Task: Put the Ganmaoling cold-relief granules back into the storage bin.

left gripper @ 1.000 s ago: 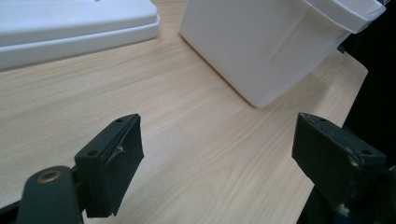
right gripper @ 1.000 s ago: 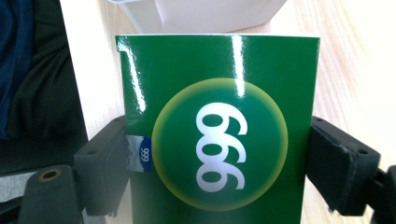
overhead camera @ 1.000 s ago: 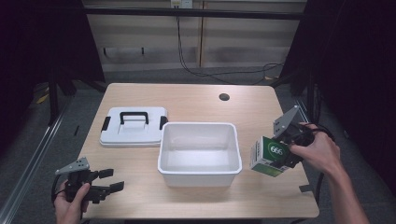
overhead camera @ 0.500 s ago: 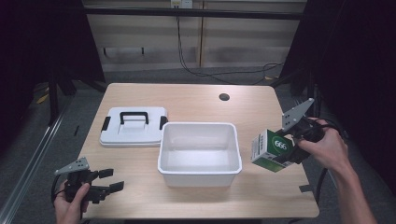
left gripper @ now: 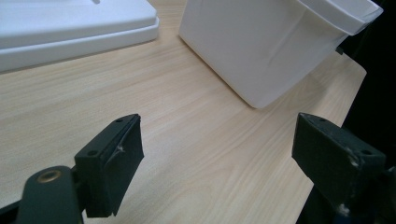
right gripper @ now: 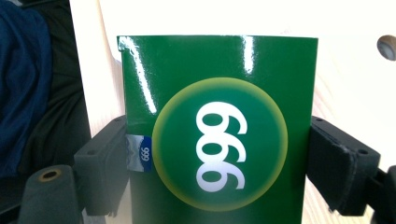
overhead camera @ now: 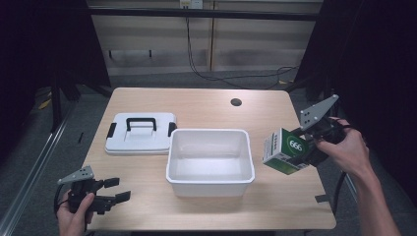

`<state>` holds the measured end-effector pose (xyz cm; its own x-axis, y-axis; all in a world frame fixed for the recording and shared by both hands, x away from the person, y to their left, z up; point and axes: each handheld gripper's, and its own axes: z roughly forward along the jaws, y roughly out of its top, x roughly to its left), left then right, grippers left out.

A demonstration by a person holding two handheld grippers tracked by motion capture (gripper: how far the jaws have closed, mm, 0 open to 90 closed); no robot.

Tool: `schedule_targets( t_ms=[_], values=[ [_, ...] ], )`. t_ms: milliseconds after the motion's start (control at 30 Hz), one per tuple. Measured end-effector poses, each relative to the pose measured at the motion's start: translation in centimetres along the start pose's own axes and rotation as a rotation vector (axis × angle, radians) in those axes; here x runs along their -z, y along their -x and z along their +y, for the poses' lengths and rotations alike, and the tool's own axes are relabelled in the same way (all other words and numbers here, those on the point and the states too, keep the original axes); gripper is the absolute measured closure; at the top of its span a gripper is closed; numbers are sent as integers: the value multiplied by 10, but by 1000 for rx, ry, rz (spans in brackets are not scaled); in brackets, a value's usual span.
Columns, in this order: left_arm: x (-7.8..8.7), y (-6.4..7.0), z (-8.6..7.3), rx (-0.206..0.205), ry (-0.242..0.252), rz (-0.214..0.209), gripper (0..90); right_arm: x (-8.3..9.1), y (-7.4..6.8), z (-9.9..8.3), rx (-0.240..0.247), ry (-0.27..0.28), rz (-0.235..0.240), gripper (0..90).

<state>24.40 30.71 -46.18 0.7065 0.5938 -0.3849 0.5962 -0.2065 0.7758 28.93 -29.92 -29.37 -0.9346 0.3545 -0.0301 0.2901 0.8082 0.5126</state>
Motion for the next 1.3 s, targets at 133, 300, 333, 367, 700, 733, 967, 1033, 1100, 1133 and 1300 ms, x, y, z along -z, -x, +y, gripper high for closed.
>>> schedule_targets(
  t_ms=[133,300,333,367,700,733,967,1033,1100,1133,1300],
  values=[
    [0,0,0,1,-2,0,165,-1,2,6,-1,4,-7,163],
    [0,0,0,2,-1,0,165,1,3,11,5,12,-17,163],
    [0,0,0,2,0,0,165,3,3,12,6,13,-21,162],
    [0,0,0,2,1,0,165,6,4,16,7,12,-27,163],
    [0,0,0,2,-1,0,165,15,3,39,52,43,-33,163],
    [0,0,0,2,-1,0,165,15,3,39,52,43,-33,163],
    [0,0,0,1,-1,-1,165,1,3,61,94,43,-4,163],
    [0,0,0,3,-1,-2,165,-2,3,66,101,41,-1,163],
    [0,0,0,1,-1,-1,165,-5,4,72,114,31,4,162],
    [0,0,0,-2,-1,-1,165,-7,4,74,115,26,6,162],
    [0,0,0,1,0,-3,165,-13,5,84,129,28,18,162]
  ],
)
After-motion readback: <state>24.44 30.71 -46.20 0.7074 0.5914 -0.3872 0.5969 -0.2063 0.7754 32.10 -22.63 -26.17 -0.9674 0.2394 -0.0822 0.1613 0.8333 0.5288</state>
